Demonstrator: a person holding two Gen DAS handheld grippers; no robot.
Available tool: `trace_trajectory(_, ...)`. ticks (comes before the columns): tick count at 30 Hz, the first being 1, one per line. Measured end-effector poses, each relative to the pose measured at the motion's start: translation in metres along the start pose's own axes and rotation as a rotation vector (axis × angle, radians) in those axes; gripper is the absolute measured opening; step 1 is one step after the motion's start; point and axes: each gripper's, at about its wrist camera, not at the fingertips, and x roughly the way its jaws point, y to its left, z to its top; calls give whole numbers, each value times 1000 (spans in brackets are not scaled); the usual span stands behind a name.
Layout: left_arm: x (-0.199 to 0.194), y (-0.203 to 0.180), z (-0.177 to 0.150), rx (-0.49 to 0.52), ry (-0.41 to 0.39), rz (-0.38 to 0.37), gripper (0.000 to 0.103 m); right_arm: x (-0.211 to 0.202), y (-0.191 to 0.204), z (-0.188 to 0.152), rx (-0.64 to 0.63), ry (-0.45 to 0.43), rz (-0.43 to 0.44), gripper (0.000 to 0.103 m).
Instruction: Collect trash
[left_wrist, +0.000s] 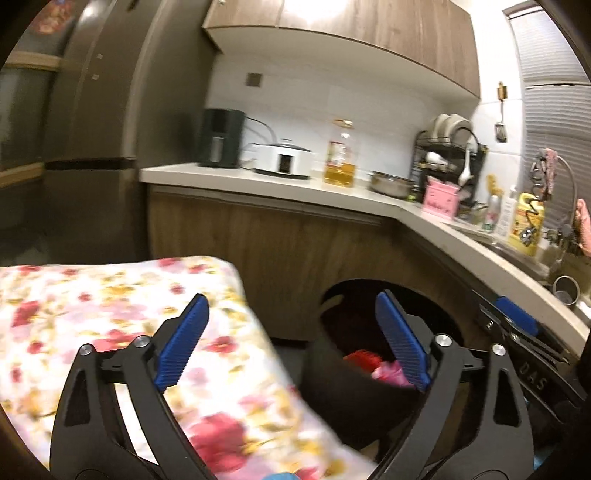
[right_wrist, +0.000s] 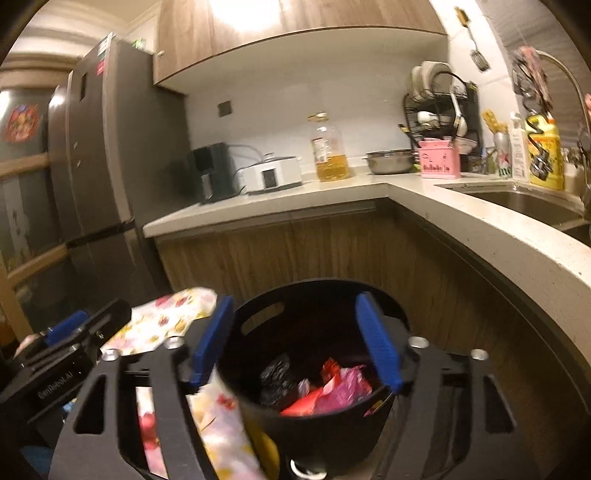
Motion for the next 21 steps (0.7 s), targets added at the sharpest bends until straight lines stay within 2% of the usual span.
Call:
trace_trajectory(3,-28,17,-6,6,-8,61,97,-15,20,-6,-39,4,18,87)
trace_trajectory(8,-73,42,-16,6,-5,155,97,-41,52,-13,-92,16,53,90)
trace_trajectory(11,-96,55,-20,-11,-4,201,97,-63,68,-17,-112,7,63,97)
trace_trajectory(17,-146,81,-36,-10,17,295,97,-101,87,-28,-137,-10,62,97)
trace_trajectory(21,-172,91,-43,-29,17,307,97,-122,94,-35,-133,-5,40,97)
